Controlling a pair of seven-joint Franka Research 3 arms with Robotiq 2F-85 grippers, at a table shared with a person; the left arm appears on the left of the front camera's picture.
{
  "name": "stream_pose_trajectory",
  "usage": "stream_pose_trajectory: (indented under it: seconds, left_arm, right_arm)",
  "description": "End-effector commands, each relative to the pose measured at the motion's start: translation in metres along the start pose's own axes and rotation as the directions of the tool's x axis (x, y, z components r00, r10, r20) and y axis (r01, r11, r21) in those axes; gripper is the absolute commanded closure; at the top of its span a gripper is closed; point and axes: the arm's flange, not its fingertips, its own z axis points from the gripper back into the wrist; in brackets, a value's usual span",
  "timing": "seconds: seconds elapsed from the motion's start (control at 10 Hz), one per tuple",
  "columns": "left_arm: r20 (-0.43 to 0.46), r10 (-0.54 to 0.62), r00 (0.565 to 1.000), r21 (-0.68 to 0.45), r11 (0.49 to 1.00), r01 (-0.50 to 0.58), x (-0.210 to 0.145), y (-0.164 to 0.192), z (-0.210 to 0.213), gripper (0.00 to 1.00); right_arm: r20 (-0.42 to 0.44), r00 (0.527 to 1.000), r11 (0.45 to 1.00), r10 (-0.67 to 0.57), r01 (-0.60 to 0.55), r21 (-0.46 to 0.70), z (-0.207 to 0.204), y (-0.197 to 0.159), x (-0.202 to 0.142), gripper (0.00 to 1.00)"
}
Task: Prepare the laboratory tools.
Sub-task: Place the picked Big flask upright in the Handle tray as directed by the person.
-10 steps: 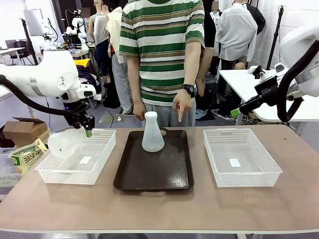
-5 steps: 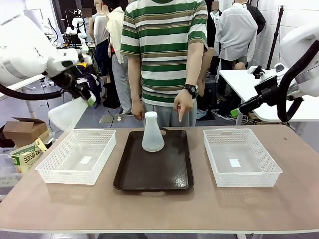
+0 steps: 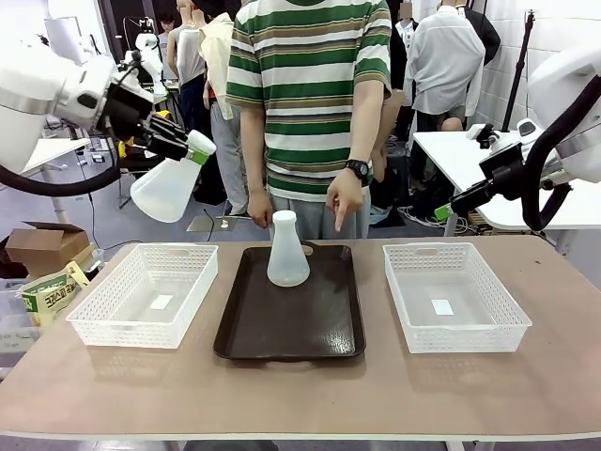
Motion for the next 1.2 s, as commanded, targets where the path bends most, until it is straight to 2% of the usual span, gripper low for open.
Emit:
stream_pose_trajectory:
  seconds: [0.0, 0.1, 0.3, 0.5, 0.6, 0.7, 0.8, 0.9, 1.0, 1.1]
  left_arm:
    - [0.474, -0.153, 0.867, -0.479, 0.782, 0.399, -0.059, 0.023, 0.000, 1.00]
    - [0.552, -0.113, 0.826, -0.523, 0.725, 0.449, -0.069, 0.028, -0.006, 1.00]
    - [0.654, -0.050, 0.755, -0.535, 0.674, 0.509, -0.090, 0.037, -0.020, 1.00]
    - [0.654, 0.014, 0.756, -0.543, 0.705, 0.456, -0.097, 0.040, -0.027, 1.00]
    - [0.504, 0.123, 0.855, -0.603, 0.759, 0.246, -0.098, 0.047, -0.031, 1.00]
    - [0.640, -0.085, 0.764, -0.461, 0.753, 0.470, -0.107, 0.013, -0.029, 1.00]
    - [0.640, -0.085, 0.764, -0.461, 0.753, 0.470, -0.107, 0.013, -0.029, 1.00]
    - [0.621, 0.019, 0.784, -0.539, 0.736, 0.409, -0.114, 0.024, -0.037, 1.00]
    - [0.659, 0.105, 0.745, -0.560, 0.730, 0.392, -0.122, 0.024, -0.059, 1.00]
    - [0.738, 0.113, 0.666, -0.503, 0.749, 0.430, -0.122, 0.019, -0.092, 1.00]
  right_arm:
    - [-0.004, 1.000, 1.000, 0.000, 0.000, -0.011, -0.001, 0.000, 0.000, 0.00]
    - [-0.004, 1.000, 1.000, 0.000, 0.000, -0.011, -0.001, 0.000, 0.000, 0.00]
    - [-0.004, 1.000, 1.000, 0.000, 0.000, -0.011, -0.001, 0.000, 0.000, 0.00]
    - [-0.004, 1.000, 1.000, 0.000, 0.000, -0.011, -0.001, 0.000, 0.000, 0.00]
    - [-0.004, 1.000, 1.000, 0.000, 0.000, -0.011, -0.001, 0.000, 0.000, 0.00]
    - [-0.004, 1.000, 1.000, 0.000, 0.000, -0.011, -0.001, 0.000, 0.000, 0.00]
    - [-0.004, 1.000, 1.000, 0.000, 0.000, -0.011, -0.001, 0.000, 0.000, 0.00]
    - [-0.004, 1.000, 1.000, 0.000, 0.000, -0.011, -0.001, 0.000, 0.000, 0.00]
    - [-0.004, 1.000, 1.000, 0.000, 0.000, -0.011, -0.001, 0.000, 0.000, 0.00]
    - [-0.004, 1.000, 1.000, 0.000, 0.000, -0.011, -0.001, 0.000, 0.000, 0.00]
